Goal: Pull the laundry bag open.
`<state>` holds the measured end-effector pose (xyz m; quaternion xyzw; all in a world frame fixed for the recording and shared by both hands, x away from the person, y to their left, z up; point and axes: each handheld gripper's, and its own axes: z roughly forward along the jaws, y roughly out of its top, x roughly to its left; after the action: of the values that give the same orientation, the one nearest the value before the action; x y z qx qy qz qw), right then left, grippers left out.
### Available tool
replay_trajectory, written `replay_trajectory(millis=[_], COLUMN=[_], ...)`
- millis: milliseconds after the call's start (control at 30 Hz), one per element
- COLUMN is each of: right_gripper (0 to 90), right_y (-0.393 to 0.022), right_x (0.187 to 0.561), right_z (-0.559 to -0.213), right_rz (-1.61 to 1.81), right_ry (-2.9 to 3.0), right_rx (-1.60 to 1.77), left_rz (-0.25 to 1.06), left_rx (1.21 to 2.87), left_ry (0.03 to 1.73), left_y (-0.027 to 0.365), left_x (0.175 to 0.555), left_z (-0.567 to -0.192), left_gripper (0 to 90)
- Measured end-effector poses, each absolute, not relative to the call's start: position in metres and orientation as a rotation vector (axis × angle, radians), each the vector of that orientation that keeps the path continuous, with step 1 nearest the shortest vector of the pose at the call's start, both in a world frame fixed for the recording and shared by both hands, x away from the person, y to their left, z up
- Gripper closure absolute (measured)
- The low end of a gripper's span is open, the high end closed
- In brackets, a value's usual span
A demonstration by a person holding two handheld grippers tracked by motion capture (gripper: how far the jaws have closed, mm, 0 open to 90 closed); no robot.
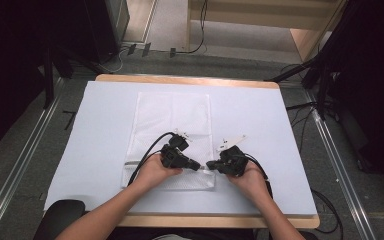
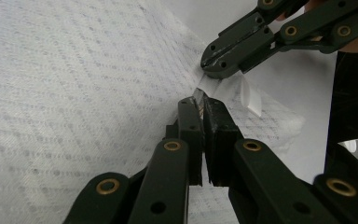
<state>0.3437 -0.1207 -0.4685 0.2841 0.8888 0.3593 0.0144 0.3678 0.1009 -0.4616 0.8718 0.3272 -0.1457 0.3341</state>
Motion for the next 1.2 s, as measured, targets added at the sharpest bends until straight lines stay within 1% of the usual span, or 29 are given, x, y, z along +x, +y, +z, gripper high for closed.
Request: replay_trajectory(millis=[533, 1200], right_gripper=[90.0, 90.0], right_y=[-0.122, -0.123], right_x=[0.344, 0.345], right_z=[-0.470, -0.470], right_rz=[1.139, 1.144], right_ry=[2.766, 2.774], right_rx=[0.893, 0.893], left_rz=[-0.437, -0.435], left_rx=[2.268, 2.287], left_ry=[0.882, 0.898], left_y=[0.125, 0.145], left_x=[0.376, 0.374], left_z=[-0.454, -0.447], left_gripper=[88.2, 88.2])
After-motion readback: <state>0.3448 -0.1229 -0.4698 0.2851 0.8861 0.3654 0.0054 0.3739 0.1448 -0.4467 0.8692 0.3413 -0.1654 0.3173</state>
